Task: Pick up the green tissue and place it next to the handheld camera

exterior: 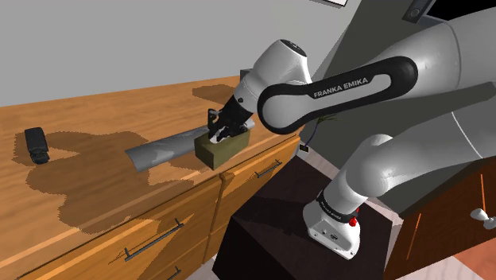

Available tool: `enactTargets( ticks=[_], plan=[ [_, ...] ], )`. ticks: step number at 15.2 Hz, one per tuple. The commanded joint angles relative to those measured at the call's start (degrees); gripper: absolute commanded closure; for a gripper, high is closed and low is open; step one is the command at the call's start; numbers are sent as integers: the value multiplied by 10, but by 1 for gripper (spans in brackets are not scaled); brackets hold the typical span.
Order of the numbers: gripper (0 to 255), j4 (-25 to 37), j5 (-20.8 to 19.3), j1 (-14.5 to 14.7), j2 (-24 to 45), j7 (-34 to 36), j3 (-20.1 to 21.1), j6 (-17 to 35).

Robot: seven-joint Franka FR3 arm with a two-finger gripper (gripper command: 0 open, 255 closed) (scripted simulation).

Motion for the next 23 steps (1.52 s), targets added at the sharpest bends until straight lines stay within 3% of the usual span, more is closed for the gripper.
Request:
enactTargets(
  ticks=[1, 6, 23],
  plan=[
    [255, -2, 0, -1, 2, 0, 0, -1],
    [255, -3, 0, -1, 1, 0, 0, -1],
    [255, 75, -39, -13, -87, 20, -39, -166]
  ],
)
